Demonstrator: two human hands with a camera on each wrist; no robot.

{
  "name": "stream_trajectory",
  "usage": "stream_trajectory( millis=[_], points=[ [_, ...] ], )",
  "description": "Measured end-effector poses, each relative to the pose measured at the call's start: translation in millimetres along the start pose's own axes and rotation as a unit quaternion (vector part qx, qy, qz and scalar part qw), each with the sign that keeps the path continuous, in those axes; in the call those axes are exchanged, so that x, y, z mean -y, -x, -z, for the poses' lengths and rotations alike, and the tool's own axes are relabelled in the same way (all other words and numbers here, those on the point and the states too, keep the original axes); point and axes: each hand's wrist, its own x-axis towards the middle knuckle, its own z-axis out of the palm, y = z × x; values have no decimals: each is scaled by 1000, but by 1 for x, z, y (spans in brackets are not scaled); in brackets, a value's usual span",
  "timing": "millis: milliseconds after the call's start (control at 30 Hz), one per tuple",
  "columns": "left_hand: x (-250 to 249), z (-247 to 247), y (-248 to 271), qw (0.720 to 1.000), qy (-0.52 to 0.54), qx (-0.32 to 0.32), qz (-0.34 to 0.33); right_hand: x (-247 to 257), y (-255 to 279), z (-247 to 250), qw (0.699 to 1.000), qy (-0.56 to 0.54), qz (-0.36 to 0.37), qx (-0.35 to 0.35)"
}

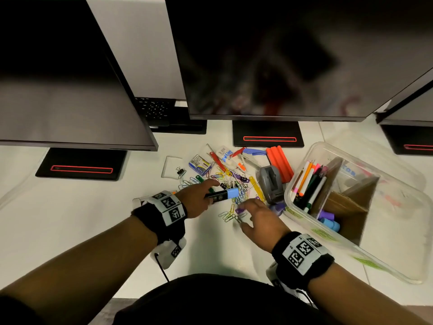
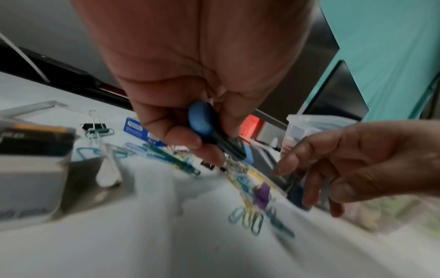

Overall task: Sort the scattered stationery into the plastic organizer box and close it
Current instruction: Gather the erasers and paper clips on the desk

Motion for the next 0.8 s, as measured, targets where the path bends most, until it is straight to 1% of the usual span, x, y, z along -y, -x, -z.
stream_trajectory(
  millis=[67,133,167,233,267,300,367,467,533,600,667,700,733,800],
  points=[
    [0,10,0,998,62,11,-26,7,-3,7,998,-34,-11,-42],
    [0,17,1,991,127,21,-32,15,-4,14,992,-102,-30,-67],
    [-2,19,1,984,173,28,-32,19,-4,18,984,-158,-37,-70],
    [-10,18,1,971,234,40,-32,29,-3,29,952,-294,-35,-78],
    [-15,16,1,969,240,46,-38,32,-2,35,934,-345,-32,-91],
    [-22,14,1,967,245,52,-48,34,-2,42,925,-362,-30,-114],
    [-39,7,-2,966,241,51,-75,33,-2,56,919,-362,-25,-157],
    [-62,1,-6,969,216,41,-111,28,1,78,912,-366,-29,-184],
    [-68,1,-9,980,147,25,-131,21,5,95,902,-367,-49,-221],
    [-64,4,-12,990,46,16,-134,2,5,112,884,-358,-92,-287],
    [-52,7,-16,993,-20,21,-113,-21,3,127,861,-344,-150,-344],
    [-45,8,-17,994,-42,20,-99,-31,2,132,855,-336,-179,-352],
    [-42,7,-19,994,-60,18,-89,-41,2,134,857,-323,-206,-346],
    [-40,5,-21,994,-76,13,-83,-53,2,133,873,-292,-245,-305]
  ],
)
